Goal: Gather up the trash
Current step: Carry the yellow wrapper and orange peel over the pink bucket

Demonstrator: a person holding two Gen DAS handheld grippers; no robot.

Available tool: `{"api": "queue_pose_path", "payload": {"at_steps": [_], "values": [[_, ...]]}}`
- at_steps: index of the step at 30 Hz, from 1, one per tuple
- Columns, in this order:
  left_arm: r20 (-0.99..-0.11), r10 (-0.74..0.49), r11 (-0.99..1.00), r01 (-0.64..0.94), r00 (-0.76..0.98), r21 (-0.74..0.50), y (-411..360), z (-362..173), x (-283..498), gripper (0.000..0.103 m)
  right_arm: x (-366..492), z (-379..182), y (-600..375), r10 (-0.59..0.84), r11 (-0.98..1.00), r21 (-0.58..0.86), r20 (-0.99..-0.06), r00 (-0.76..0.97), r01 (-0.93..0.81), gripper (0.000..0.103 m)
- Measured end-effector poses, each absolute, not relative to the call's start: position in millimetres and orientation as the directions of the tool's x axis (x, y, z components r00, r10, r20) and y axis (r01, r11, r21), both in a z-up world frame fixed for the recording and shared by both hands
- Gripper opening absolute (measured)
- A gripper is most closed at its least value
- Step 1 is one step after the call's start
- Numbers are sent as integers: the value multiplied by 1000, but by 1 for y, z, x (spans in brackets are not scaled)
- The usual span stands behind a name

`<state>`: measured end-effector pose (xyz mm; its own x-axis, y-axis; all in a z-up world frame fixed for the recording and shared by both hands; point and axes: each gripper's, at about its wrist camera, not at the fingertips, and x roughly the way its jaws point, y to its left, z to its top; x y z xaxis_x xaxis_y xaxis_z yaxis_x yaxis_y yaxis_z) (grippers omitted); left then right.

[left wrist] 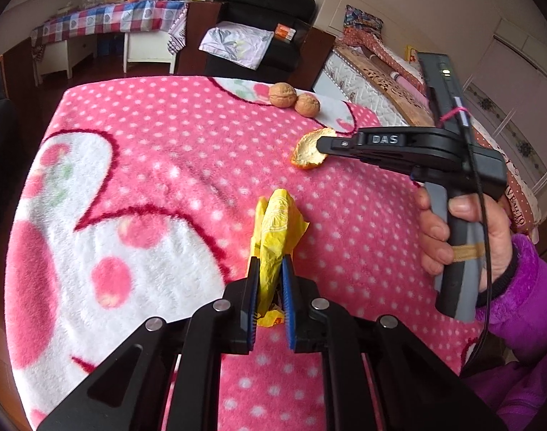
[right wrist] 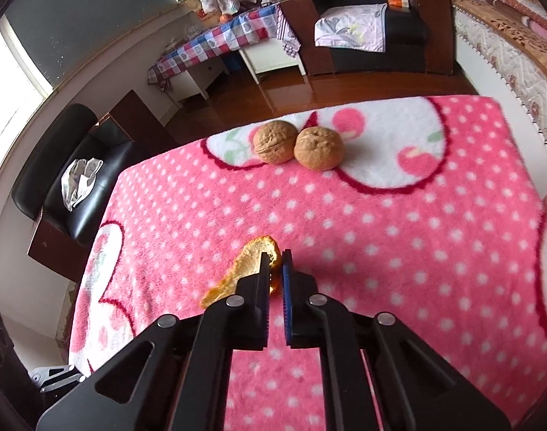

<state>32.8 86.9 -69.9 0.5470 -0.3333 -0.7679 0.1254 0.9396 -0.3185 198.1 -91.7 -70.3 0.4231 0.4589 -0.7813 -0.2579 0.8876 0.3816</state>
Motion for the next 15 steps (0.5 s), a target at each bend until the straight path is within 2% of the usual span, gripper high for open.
{"api": "queue_pose_path", "payload": {"at_steps": [8, 15], "values": [[-758, -376, 925, 175, 533, -337, 71, -67, 40, 10, 169, -35, -125, 430, 903, 366, -748, 506, -227, 6], [-737, -374, 923, 149, 564, -355, 72, -61, 30, 10, 145, -14, -138, 427, 904, 356, -732, 530, -237, 6]]}}
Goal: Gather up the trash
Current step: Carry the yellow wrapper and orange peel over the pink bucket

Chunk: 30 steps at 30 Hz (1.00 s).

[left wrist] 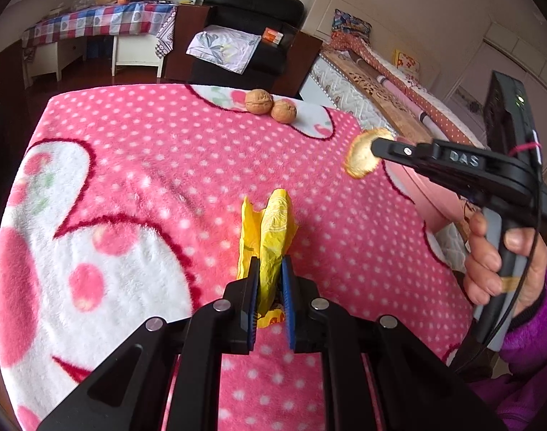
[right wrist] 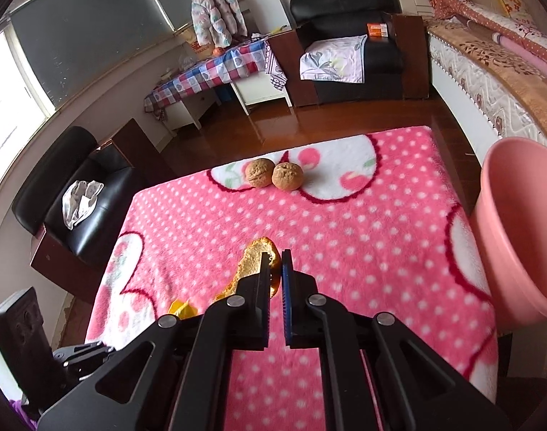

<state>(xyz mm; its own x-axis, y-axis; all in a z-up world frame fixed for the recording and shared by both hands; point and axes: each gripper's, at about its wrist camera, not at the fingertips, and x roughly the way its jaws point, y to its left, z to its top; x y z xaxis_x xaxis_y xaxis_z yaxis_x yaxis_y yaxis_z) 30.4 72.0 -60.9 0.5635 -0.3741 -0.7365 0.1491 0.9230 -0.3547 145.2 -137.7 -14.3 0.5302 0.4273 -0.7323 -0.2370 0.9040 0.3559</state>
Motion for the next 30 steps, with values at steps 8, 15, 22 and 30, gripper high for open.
{"api": "queue_pose_path", "payload": {"at_steps": [8, 15, 22, 30], "values": [[-726, -353, 926, 109, 590, -361, 65, -54, 30, 10, 124, -3, -144, 433, 901, 335, -721, 541, -274, 6], [-719, -330, 934, 102, 611, -342, 47, -40, 38, 10, 116, 3, -172, 429, 903, 345, -699, 572, -255, 6], [-712, -318, 941, 117, 627, -317, 16, -25, 47, 10, 115, 5, -217, 405, 910, 366, -682, 609, -195, 6], [-700, -316, 946, 157, 640, -283, -32, -7, 63, 10, 115, 9, -268, 365, 914, 387, -656, 660, -121, 6]]}}
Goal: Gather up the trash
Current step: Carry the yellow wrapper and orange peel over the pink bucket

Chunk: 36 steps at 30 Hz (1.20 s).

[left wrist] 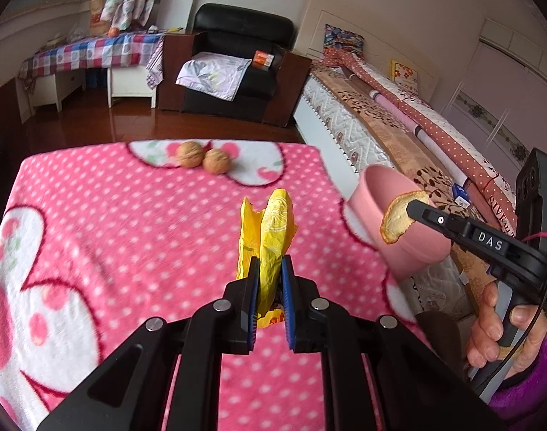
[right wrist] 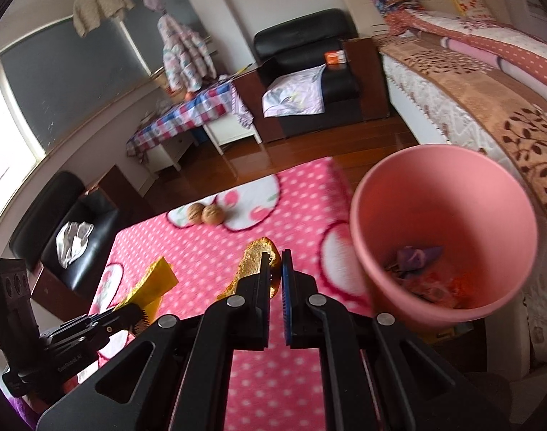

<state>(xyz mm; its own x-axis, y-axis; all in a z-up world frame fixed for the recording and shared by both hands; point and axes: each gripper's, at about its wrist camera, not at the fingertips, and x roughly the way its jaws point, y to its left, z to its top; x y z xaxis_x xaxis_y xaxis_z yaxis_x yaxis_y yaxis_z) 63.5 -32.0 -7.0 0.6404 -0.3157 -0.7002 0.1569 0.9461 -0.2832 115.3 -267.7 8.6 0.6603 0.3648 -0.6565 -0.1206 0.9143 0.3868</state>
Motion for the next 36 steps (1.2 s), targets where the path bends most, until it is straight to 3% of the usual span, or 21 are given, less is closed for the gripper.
{"api": "queue_pose_path", "payload": {"at_steps": [20, 36], "values": [[-675, -362, 930, 297, 643, -215, -151, 23, 107, 10, 117, 16, -378, 219, 917, 395, -603, 767, 49, 6], [-677, -387, 908, 384, 626, -164, -229, 21, 145, 10, 133, -3, -429, 113, 916, 365, -630, 768, 164, 6]]}}
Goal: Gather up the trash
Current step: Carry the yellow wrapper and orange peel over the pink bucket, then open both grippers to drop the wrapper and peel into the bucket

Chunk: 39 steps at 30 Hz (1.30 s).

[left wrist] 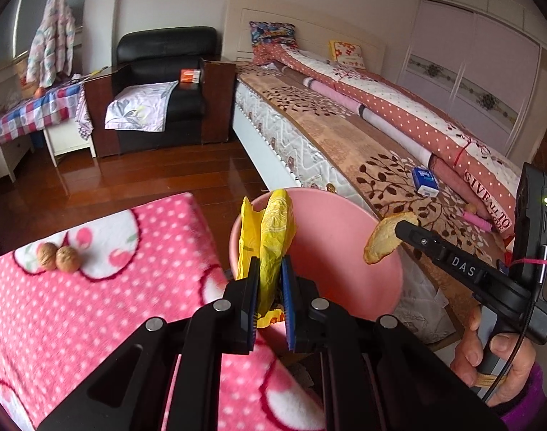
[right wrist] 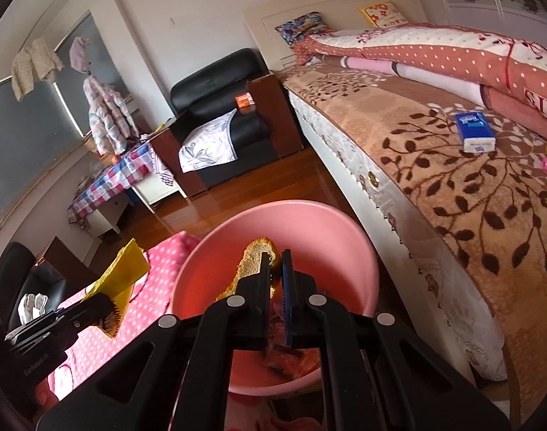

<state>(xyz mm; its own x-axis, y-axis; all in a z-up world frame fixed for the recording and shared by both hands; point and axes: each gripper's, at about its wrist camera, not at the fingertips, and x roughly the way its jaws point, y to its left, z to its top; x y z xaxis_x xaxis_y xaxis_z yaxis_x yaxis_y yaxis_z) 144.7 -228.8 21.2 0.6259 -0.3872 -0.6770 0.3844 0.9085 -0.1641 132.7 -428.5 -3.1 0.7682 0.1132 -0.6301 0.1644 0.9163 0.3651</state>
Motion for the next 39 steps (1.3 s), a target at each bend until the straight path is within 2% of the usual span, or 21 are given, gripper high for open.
{"api": "queue_pose_path", "payload": {"at_steps": [10, 24, 34, 39], "values": [[-722, -379, 902, 407, 579, -147, -265, -4, 166, 11, 143, -22, -432, 122, 913, 367, -663, 739, 179, 6], [-759, -350, 912, 386, 549, -141, -276, -25, 178, 13, 150, -39, -427, 155, 913, 374, -685, 712, 161, 6], [-760, -344, 918, 366, 551, -150, -271, -25, 177, 43, 151, -40, -427, 163, 912, 378, -686, 709, 157, 6], [-758, -340, 921, 358, 556, -151, -267, -23, 174, 47, 151, -42, -427, 161, 912, 377, -691, 705, 161, 6]]}}
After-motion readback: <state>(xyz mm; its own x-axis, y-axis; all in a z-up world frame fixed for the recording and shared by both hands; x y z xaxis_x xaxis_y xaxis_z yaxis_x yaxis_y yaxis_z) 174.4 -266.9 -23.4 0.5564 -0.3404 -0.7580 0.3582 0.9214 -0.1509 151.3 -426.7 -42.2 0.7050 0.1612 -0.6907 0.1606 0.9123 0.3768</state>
